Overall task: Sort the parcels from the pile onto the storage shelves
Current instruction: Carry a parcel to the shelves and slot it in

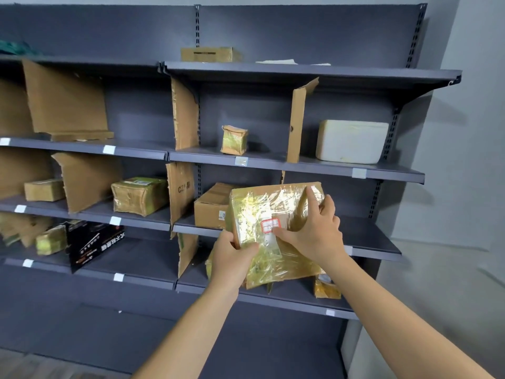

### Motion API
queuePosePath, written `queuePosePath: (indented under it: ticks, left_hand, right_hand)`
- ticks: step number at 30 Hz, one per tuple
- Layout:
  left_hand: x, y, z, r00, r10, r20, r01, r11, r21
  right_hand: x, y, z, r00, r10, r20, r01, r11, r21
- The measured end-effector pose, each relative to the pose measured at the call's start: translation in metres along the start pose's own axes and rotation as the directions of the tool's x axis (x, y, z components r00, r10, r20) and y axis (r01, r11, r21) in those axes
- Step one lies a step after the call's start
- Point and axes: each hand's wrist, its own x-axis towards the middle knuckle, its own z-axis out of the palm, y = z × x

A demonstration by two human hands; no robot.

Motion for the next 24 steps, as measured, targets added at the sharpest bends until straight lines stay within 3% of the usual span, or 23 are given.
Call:
queuePosePath:
  ticks: [13,24]
  left_hand:
    - [-0.055,-0.022,0.001,0.995,-0.027,-0.095,0.036,0.995,0.095]
    - [-0.058,-0.025,-0.070,0.981,-0.057,-0.185,0.070,0.995,0.064]
  right_hand:
    - [-0.047,0.024,0.005,0.989,-0.026,0.145,0.009,0.993,0.114]
    - [-0.058,-0.042,0.031,0.968,-0.141,0.206,0.105,0.979,0.176]
